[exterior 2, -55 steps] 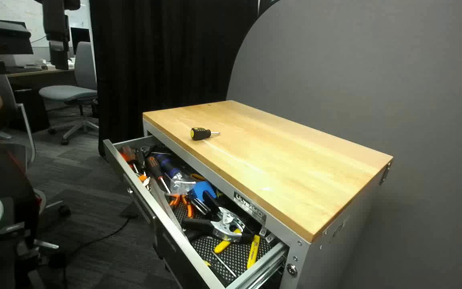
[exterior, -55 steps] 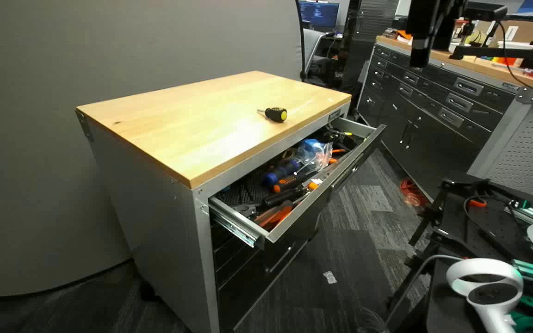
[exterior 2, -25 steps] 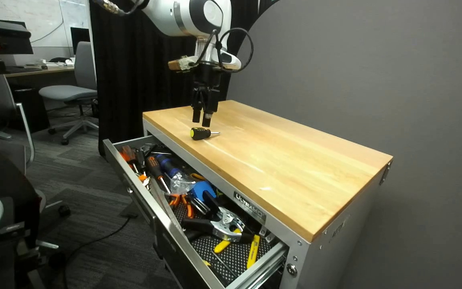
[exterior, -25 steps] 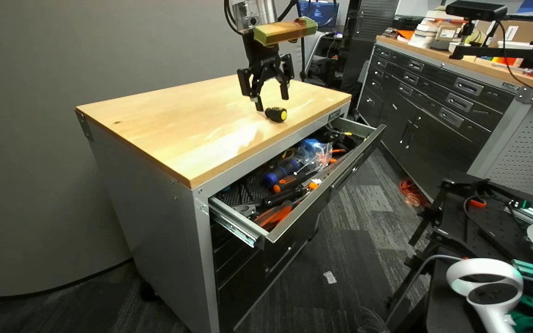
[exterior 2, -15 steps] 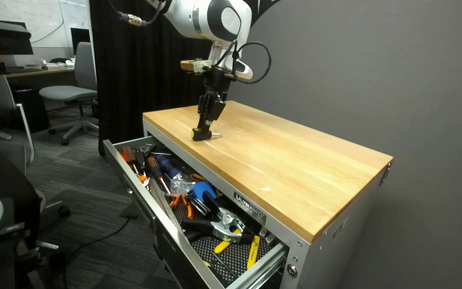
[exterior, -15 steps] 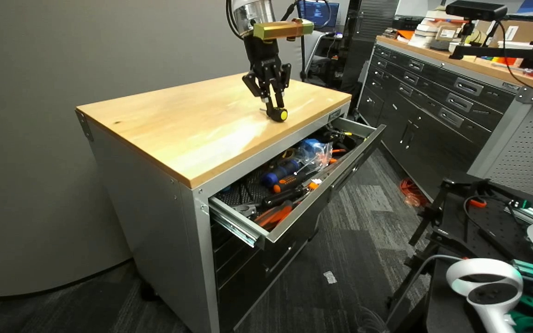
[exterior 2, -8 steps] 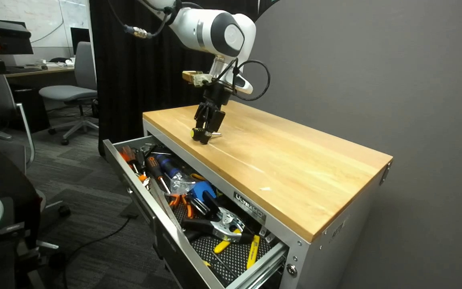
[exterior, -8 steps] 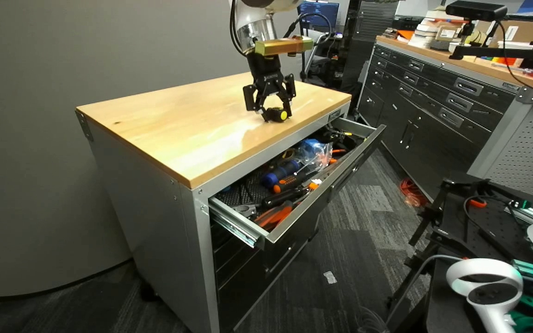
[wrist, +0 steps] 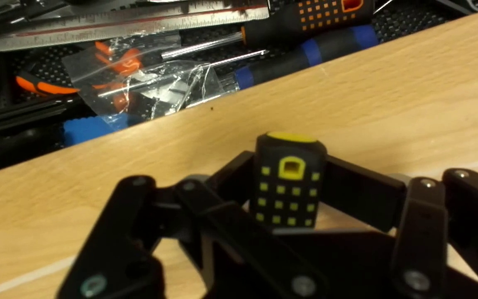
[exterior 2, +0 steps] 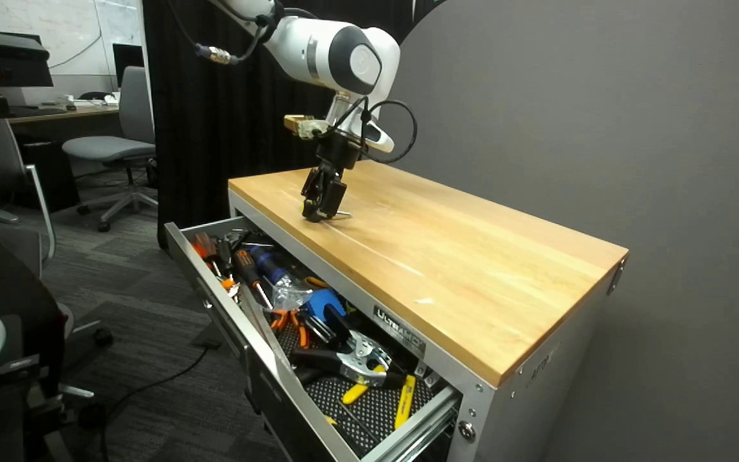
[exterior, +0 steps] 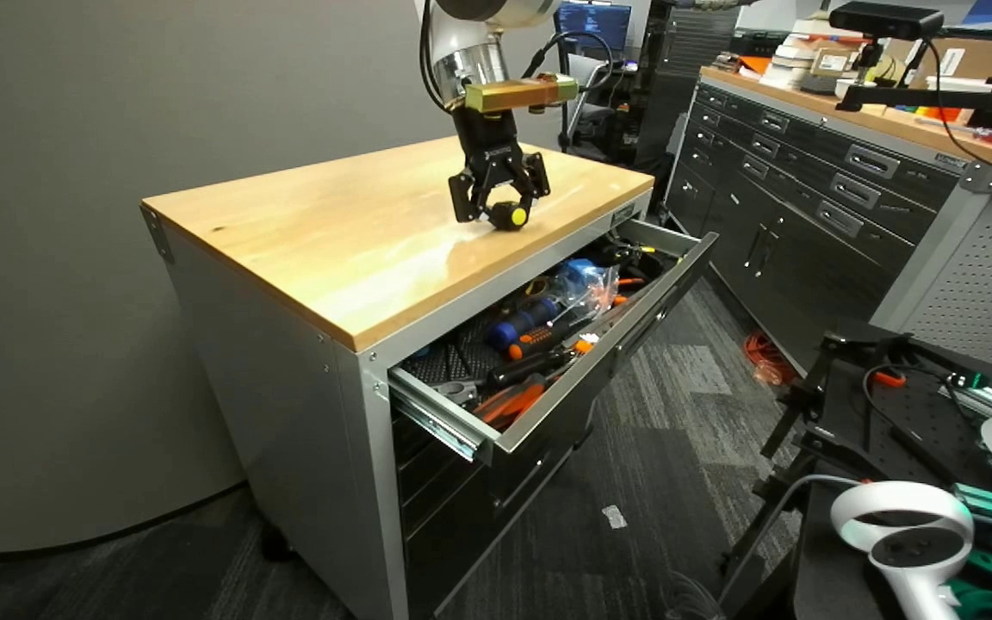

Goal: Put the screwdriver in the drawer then close the drawer

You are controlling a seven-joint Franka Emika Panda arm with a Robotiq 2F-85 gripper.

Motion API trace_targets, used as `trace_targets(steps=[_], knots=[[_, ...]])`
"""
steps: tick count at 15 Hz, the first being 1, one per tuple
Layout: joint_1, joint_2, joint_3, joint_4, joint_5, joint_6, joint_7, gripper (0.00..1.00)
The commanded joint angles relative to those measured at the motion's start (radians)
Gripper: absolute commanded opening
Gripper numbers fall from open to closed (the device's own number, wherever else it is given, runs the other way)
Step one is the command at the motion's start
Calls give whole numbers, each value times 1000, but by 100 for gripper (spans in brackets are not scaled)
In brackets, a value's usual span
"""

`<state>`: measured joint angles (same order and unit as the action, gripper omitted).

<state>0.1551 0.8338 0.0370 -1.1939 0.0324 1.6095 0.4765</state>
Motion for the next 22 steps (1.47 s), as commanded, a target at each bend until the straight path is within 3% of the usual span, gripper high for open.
trace_targets(steps=[1,6,11,12,14,18,22], knots=[[48,-71,-30,-108,1,27,83,16],[94,-233,-55,-345,-50,38,178,16],[113,-336,-36,-547,-81,55,264,16],[113,-344,-33,-567,-68,74,291,64],[118,-346,-27,-596,-56,132,346,72],[114,-331,-5,-635,-8,247,407,99],[80,-364,5,-702,32,231,347,100]])
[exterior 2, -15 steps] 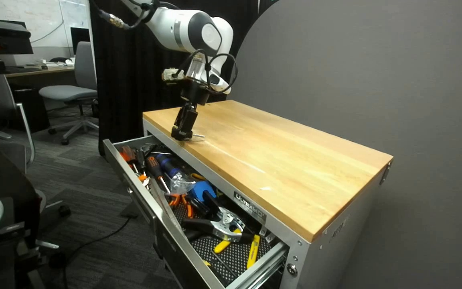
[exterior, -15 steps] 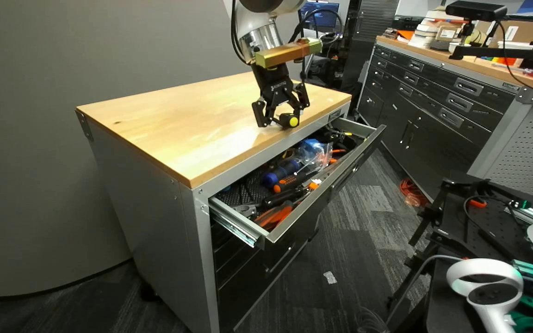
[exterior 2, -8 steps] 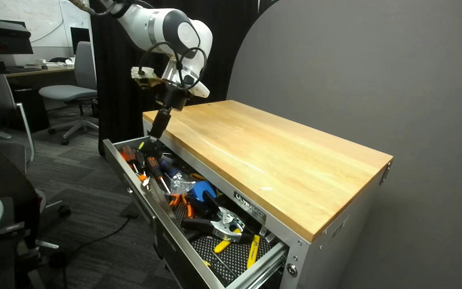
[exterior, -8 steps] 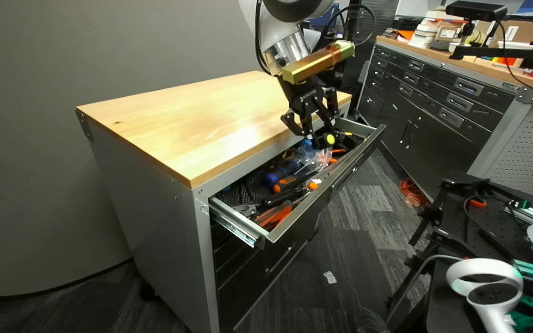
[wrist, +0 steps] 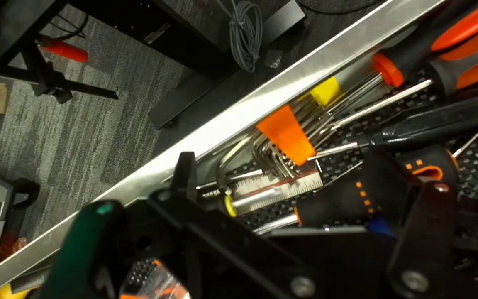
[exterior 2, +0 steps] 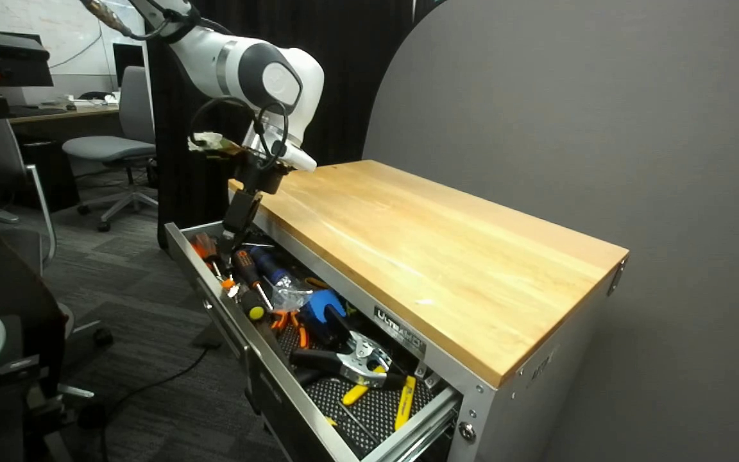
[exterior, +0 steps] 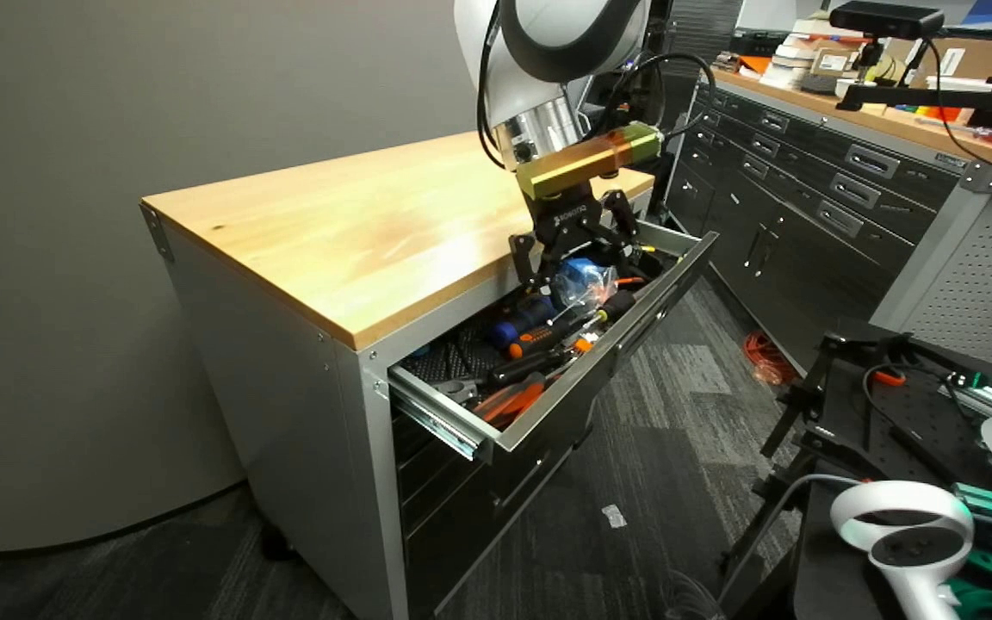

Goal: Put the screwdriver in the drawer then close the drawer

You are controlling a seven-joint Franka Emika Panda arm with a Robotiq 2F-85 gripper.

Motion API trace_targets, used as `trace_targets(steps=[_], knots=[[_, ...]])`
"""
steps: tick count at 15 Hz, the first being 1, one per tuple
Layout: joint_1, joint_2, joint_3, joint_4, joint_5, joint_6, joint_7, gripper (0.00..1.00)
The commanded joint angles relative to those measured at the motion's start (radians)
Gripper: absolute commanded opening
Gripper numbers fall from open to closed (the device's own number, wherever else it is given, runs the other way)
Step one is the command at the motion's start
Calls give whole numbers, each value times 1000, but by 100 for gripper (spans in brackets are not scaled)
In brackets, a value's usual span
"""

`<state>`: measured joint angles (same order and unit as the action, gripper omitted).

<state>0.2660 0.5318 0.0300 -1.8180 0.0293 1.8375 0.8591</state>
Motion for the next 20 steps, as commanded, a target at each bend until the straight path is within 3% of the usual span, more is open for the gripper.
trace_targets(steps=[1,7,8,9,13,18,20], knots=[[-42,-74,16,-98,41,-10,-75,100],[-76,-92,6,-195,3,-177,-281,100],[-73,-77,6,-196,3,-185,-286,75],[-68,-67,5,-201,2,-172,-286,74],[-50,-25,15,-188,36,-117,-260,42],[-25,-32,14,-202,79,87,-152,4],[-19,-26,13,-200,104,176,-103,0]])
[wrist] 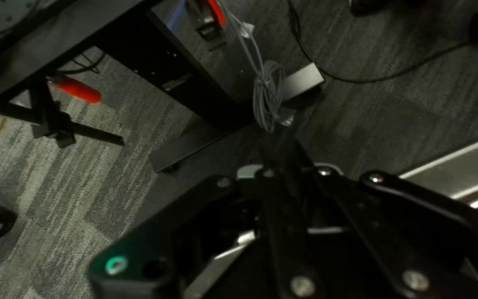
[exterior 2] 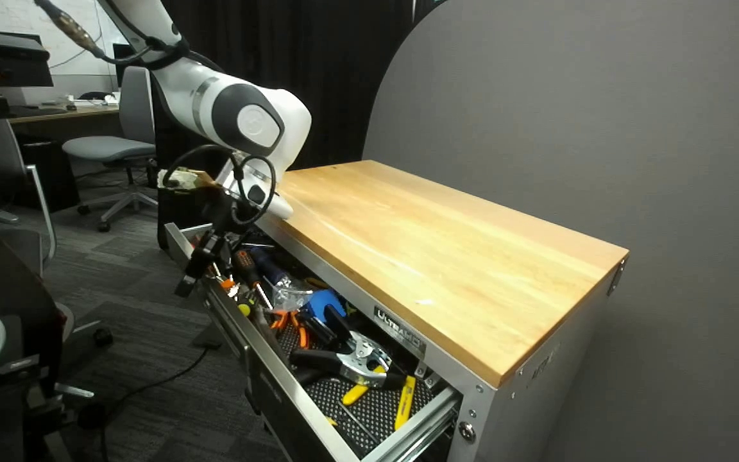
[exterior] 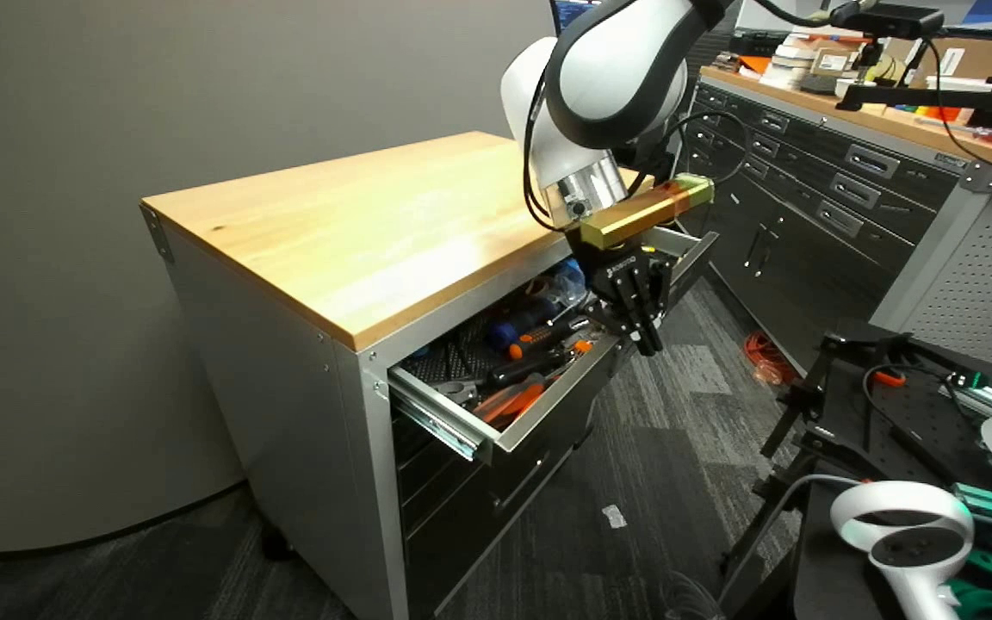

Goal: Put the screwdriver in the drawer then close the drawer

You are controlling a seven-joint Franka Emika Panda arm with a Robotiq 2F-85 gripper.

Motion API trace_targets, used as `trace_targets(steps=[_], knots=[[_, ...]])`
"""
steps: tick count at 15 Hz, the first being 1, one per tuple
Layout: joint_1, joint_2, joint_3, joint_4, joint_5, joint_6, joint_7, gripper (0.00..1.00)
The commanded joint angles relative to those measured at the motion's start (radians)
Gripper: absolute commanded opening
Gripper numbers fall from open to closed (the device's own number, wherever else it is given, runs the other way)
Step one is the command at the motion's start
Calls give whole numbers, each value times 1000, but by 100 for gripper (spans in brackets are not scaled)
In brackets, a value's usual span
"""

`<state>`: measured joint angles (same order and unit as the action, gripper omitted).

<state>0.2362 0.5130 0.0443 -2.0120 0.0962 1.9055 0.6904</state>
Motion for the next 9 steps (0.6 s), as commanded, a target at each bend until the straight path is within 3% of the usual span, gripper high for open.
trace_targets(steps=[1,9], knots=[[14,1,-1,-1,43,126,86,0],[39,59,-19,83,-5,341,288,0]])
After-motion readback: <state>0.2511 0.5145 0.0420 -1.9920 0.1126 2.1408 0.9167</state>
